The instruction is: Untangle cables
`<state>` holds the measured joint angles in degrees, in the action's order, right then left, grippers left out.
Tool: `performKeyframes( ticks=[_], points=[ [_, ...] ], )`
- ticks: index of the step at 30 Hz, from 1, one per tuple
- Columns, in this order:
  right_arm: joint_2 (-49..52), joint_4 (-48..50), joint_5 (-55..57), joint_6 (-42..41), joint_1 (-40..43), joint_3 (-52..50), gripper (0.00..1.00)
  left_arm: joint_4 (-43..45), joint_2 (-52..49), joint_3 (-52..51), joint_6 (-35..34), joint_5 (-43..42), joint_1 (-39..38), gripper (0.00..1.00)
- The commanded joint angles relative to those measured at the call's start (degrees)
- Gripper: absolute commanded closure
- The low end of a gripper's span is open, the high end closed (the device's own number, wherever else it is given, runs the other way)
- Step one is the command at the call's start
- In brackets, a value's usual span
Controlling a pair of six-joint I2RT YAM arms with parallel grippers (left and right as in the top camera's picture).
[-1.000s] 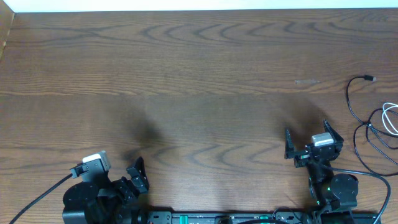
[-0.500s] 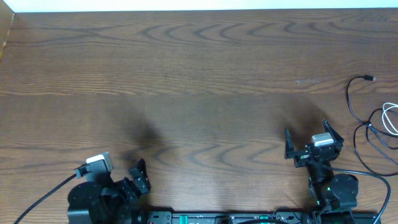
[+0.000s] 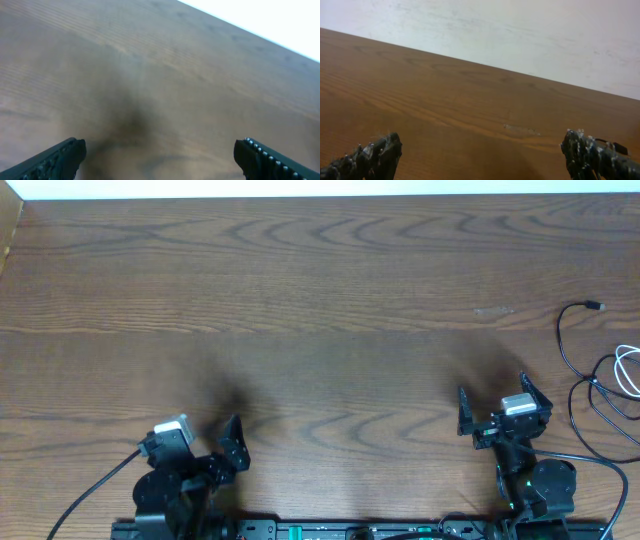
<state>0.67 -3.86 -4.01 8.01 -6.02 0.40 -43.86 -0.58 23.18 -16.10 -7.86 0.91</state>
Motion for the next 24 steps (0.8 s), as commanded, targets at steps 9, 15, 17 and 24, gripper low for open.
performKeyframes(
  ticks=[9, 15, 17, 24],
  points=[
    [-0.3, -0.3, 0.5, 0.6, -0.5, -0.1, 0.01, 23.9, 0.5, -11.0, 7.1, -0.7, -1.9, 0.00],
    [-0.3, -0.3, 0.5, 0.6, -0.5, -0.1, 0.01, 39.2, 0.5, -16.9, 12.6, -0.5, -2.2, 0.00],
    [-0.3, -0.3, 0.5, 0.6, -0.5, -0.1, 0.01, 43.9, 0.5, -18.5, 14.6, -0.5, -2.2, 0.00],
    [-0.3, -0.3, 0.5, 0.6, -0.5, -0.1, 0.01, 55.0, 0.5, -22.6, 22.7, -0.5, -2.2, 0.00]
  ],
)
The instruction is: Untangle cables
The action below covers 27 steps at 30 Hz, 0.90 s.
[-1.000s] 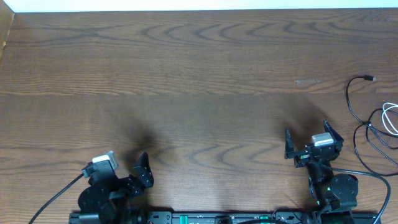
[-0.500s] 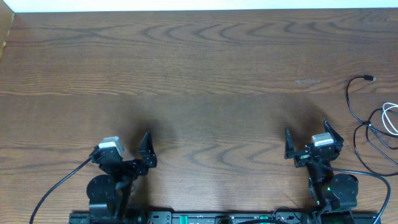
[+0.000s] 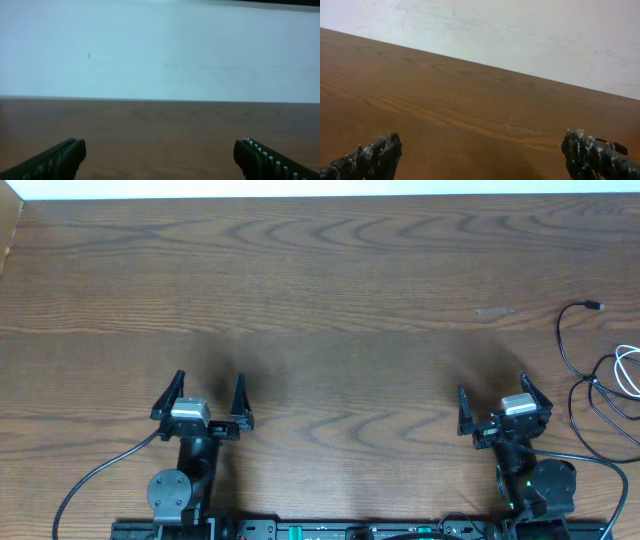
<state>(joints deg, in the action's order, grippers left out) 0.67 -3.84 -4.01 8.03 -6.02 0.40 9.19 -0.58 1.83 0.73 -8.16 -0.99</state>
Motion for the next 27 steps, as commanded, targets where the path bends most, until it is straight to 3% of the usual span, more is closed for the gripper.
performKeyframes(
  ticks=[1, 6, 16, 27],
  points=[
    [-0.3, -0.3, 0.5, 0.6, -0.5, -0.1, 0.01, 2.7, 0.5, -1.6, 7.0, -0.2, -0.3, 0.00],
    [-0.3, -0.3, 0.5, 0.6, -0.5, -0.1, 0.01, 1.6, 0.5, -1.6, 12.8, -0.2, -0.3, 0.00],
    [-0.3, -0.3, 0.5, 0.6, -0.5, -0.1, 0.01, -13.0, 0.5, -1.6, 12.3, 0.4, -0.3, 0.00],
    [-0.3, -0.3, 0.5, 0.6, -0.5, -0.1, 0.01, -12.7, 0.5, -1.6, 9.5, 1.1, -0.3, 0.00]
  ],
)
